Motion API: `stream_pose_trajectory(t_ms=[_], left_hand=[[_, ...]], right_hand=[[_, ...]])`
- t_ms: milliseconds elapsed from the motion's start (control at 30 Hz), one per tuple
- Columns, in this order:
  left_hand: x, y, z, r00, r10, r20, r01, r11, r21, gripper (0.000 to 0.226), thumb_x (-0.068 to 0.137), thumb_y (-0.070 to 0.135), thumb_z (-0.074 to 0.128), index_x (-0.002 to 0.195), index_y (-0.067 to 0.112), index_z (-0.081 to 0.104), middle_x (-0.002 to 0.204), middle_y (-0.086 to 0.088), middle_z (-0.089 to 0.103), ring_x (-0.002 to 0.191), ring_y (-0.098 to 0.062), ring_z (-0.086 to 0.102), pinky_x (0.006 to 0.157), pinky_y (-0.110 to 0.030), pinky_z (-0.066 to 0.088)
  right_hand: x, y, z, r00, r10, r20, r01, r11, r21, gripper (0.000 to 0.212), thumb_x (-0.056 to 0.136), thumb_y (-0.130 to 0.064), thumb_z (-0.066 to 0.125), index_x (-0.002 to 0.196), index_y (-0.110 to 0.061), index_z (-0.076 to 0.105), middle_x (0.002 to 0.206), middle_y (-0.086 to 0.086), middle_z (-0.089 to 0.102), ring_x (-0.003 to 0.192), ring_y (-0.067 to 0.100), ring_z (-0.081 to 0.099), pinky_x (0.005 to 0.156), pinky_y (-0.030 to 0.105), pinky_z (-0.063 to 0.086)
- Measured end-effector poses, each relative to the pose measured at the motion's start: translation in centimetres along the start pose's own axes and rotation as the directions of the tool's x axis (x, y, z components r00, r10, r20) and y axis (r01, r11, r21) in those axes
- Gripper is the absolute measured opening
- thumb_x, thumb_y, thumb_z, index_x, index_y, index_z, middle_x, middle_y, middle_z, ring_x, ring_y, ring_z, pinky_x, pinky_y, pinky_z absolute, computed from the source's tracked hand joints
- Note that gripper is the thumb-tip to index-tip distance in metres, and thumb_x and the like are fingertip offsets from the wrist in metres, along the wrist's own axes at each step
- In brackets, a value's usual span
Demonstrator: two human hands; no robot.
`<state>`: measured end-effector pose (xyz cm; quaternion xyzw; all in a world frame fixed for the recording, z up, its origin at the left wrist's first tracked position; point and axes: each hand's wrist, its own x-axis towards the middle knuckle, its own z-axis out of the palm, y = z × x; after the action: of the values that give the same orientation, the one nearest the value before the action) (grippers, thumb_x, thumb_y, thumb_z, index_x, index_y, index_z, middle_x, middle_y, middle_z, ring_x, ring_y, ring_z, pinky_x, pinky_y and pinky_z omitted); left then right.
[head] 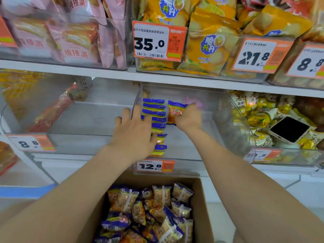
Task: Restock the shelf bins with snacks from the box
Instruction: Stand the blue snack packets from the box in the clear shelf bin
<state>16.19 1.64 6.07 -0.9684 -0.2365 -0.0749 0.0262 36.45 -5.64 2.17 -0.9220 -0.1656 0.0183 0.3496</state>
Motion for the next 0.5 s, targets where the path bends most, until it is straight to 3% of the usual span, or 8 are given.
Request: stream_pose_trajectory(t_ms=[100,233,400,500], left_hand=[[-0.1,0.2,0.3,0.999,0.033,0.006,-0.033,0.997,0.065,0.045,0.097,0.055,0.053,0.130,0.026,0.057,0.155,-0.009,0.029,0.134,-0.039,0.033,0.105,-0.053,0.037],[-0.2,-0.2,0.4,0.997,0.076,0.010,-0.076,0.991,0.114,0.038,0.099,0.052,0.051,0.129,0.031,0.062,0.144,-0.005,0.044,0.126,-0.036,0.035,0.104,-0.052,0.035],[-1.0,-0.4,0.2,0.996,0.082,0.026,-0.084,0.993,0.086,0.035,0.101,0.050,0.048,0.129,0.032,0.061,0.145,-0.005,0.044,0.127,-0.034,0.036,0.104,-0.051,0.036],[-1.7,-0.4,-0.1,0.997,0.077,0.032,-0.079,0.996,0.052,0.036,0.101,0.049,0.048,0.131,0.033,0.060,0.152,-0.007,0.038,0.130,-0.034,0.036,0.106,-0.050,0.037]], right_hand=[[1.2,-0.2,2.1,0.999,0.043,-0.006,-0.042,0.998,0.042,0.079,0.086,-0.016,0.083,0.143,0.007,0.034,0.132,0.022,0.065,0.120,0.037,0.065,0.080,0.036,0.048],[1.9,-0.5,2.5,0.997,0.025,-0.068,-0.020,0.997,0.070,0.063,0.092,-0.010,0.075,0.141,0.001,0.036,0.126,0.021,0.067,0.114,0.038,0.067,0.075,0.035,0.044],[1.9,0.4,2.4,0.998,-0.045,0.035,0.050,0.984,-0.169,0.028,0.093,-0.017,0.073,0.117,-0.004,0.069,0.119,0.020,0.071,0.113,0.039,0.067,0.084,0.036,0.054],[1.4,0.8,1.3,0.975,-0.140,0.170,0.171,0.968,-0.182,0.024,0.095,-0.015,0.065,0.116,-0.012,0.077,0.119,0.019,0.072,0.113,0.040,0.065,0.086,0.033,0.051]])
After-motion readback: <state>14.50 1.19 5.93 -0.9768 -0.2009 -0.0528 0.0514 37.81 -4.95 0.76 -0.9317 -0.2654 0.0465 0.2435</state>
